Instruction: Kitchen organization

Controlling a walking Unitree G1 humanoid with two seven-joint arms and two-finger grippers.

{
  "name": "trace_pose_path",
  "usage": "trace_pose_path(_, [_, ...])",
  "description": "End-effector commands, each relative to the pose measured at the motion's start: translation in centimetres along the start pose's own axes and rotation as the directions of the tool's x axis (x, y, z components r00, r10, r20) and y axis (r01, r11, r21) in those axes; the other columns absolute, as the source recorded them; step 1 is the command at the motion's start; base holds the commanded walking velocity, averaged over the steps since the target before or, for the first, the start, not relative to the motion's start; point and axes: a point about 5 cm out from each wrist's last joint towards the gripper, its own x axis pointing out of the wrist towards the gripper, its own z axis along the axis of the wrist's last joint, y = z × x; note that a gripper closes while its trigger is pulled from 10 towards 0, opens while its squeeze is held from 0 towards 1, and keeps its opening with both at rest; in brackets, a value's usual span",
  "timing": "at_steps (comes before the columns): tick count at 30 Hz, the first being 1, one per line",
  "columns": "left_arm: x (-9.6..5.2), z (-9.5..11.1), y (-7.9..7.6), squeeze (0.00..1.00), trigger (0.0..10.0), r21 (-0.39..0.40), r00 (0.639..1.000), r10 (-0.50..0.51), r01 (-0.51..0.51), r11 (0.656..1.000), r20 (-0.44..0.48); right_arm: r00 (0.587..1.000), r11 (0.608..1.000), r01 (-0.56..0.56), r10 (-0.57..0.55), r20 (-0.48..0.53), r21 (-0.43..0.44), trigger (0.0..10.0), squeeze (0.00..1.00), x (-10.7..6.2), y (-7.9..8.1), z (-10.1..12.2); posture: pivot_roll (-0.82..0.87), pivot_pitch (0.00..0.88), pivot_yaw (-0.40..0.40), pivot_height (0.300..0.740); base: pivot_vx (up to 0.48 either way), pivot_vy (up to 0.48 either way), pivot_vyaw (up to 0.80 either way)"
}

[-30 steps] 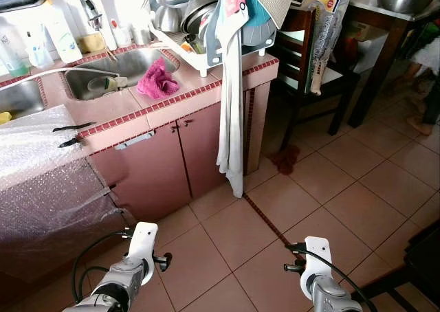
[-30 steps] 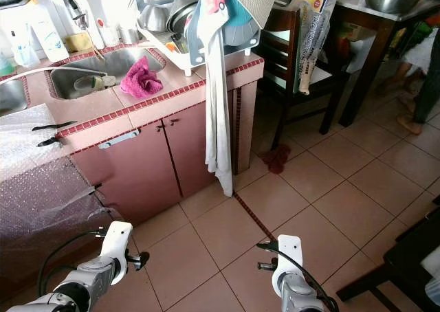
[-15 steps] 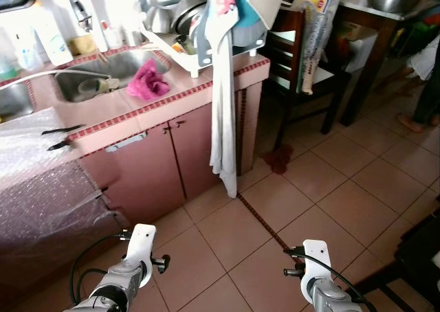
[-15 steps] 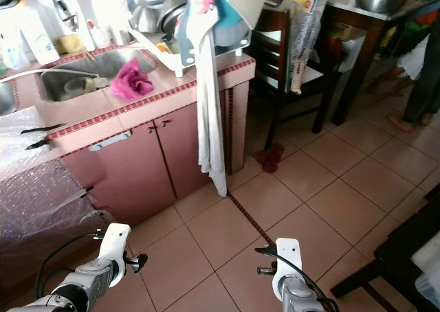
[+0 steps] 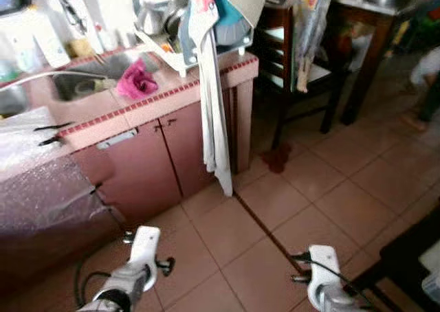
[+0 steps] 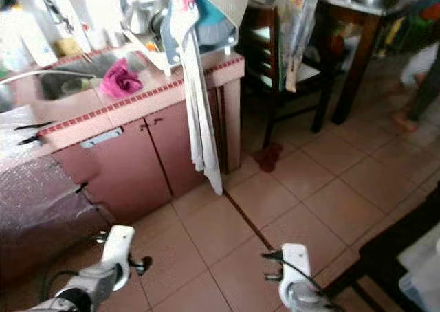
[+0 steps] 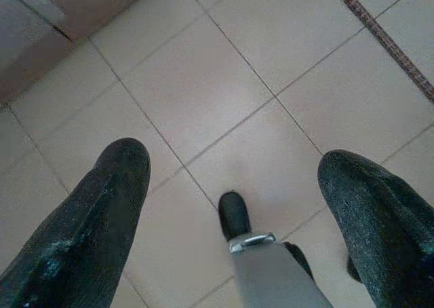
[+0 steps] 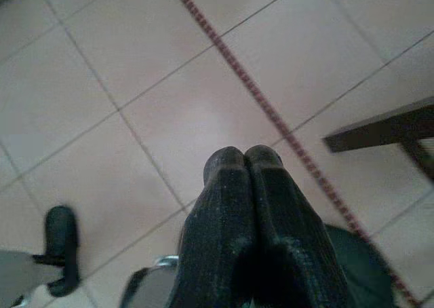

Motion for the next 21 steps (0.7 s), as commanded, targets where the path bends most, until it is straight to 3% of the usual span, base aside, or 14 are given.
trace_pose_path(1, [-0.19,0.15,1.23,0.00,10.0,0.000,0.999,0.035,-0.035,0.999,0.005,1.000,1.000,-0.029,0.029,0.004,0.004,10.0,0.00,0.12,1.20,0.29,0.02,0.000,0.053,0.740,0.000,0.000,0.00])
trace_pose_path(21, [-0.19,-0.14,1.10,0.00,10.0,-0.008,1.000,0.019,-0.019,1.000,-0.015,1.000,1.000,-0.030,0.030,0.005,0.005,10.0,0.00,0.10,1.24,0.20,0.01,0.000,0.051,0.740,0.000,0.000,0.00])
